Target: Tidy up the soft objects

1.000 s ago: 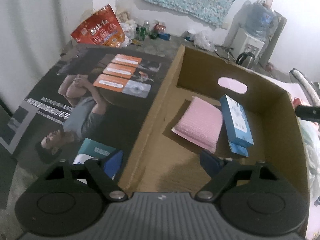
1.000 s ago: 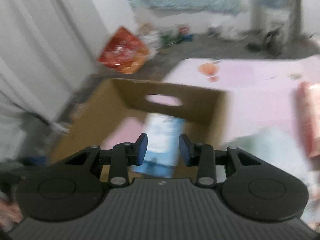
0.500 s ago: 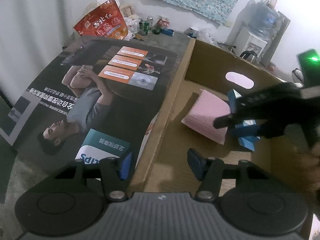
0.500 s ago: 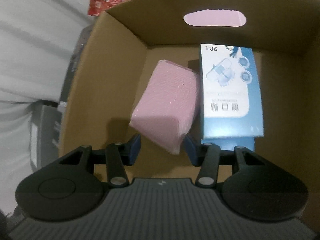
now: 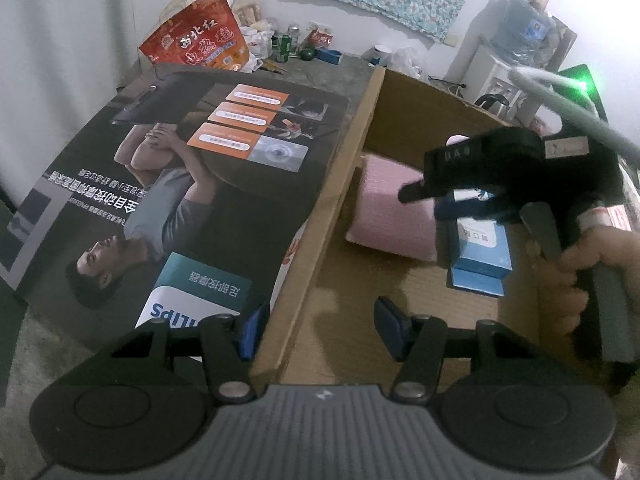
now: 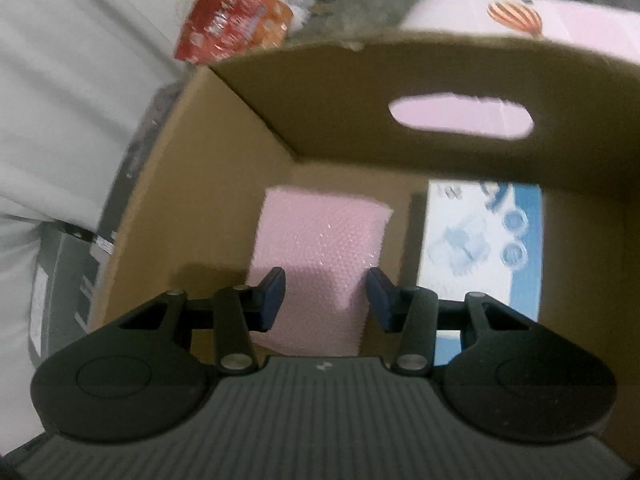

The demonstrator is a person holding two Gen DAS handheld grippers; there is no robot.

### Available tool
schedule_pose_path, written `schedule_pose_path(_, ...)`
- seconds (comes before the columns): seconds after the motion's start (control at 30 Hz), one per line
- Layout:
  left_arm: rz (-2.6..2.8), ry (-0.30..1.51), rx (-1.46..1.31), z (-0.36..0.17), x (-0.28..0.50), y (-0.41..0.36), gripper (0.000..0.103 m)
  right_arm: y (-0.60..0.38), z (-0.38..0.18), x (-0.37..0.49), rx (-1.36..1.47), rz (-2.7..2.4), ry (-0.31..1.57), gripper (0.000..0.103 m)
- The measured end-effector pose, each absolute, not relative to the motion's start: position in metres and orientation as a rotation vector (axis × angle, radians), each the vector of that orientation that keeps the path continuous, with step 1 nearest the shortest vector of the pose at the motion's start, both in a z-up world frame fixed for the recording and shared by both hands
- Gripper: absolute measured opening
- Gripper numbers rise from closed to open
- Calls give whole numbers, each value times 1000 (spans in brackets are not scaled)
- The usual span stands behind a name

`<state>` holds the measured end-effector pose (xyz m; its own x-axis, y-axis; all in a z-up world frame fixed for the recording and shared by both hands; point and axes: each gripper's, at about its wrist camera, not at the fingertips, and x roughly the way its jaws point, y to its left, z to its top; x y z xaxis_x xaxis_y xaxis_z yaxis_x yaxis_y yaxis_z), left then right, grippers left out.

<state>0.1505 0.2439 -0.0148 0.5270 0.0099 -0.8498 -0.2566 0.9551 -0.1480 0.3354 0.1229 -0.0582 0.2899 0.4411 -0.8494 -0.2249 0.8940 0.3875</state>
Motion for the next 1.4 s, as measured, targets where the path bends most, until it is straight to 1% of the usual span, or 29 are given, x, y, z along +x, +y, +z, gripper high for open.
schedule_pose_path(0.03, 162, 1002, -266, -15, 150, 244, 59, 121, -56, 335, 226, 463, 1182, 45)
schedule_pose_path(0.07, 165, 996, -262, -14, 149, 244, 62, 117, -52, 336, 244, 472, 1178, 45)
schedule_pose_path(0.13, 170, 979, -250, -11, 147, 244, 69, 106, -42, 334, 287, 505, 1164, 45)
schedule_pose_path(0.2, 181, 952, -236, -7, 143, 244, 77, 95, -21, 328, 296, 543, 1123, 46)
schedule_pose_path(0.3, 198, 920, -224, 0, 138, 245, 79, 72, 13, 319, 241, 525, 1065, 52)
schedule_pose_path(0.37, 199, 904, -235, 3, 135, 246, 79, 59, 21, 319, 223, 476, 1078, 54)
schedule_pose_path(0.47, 204, 882, -251, 7, 129, 247, 81, 44, 9, 327, 246, 405, 1159, 54)
schedule_pose_path(0.6, 211, 864, -248, 12, 115, 246, 84, 40, -26, 339, 307, 270, 1230, 56)
schedule_pose_path(0.7, 222, 844, -250, 17, 102, 246, 86, 53, -51, 347, 295, 221, 1263, 60)
schedule_pose_path(0.73, 228, 839, -252, 18, 98, 246, 86, 57, -58, 347, 282, 218, 1265, 63)
schedule_pose_path(0.77, 235, 833, -255, 19, 93, 247, 86, 61, -58, 346, 272, 221, 1241, 66)
schedule_pose_path(0.9, 244, 819, -268, 24, 80, 245, 87, 71, -55, 341, 294, 284, 1244, 66)
schedule_pose_path(1.0, 239, 802, -277, 27, 71, 241, 90, 72, -47, 338, 251, 269, 1206, 66)
schedule_pose_path(1.1, 239, 783, -287, 30, 62, 235, 90, 69, -42, 342, 194, 189, 1161, 71)
schedule_pose_path(1.13, 237, 778, -290, 30, 59, 233, 91, 69, -44, 344, 177, 161, 1155, 74)
schedule_pose_path(1.2, 236, 771, -300, 31, 52, 230, 92, 71, -50, 351, 159, 131, 1172, 79)
schedule_pose_path(1.3, 241, 768, -328, 29, 41, 227, 93, 75, -64, 356, 193, 148, 1231, 80)
schedule_pose_path(1.4, 248, 761, -357, 27, 30, 227, 93, 75, -67, 353, 268, 206, 1226, 80)
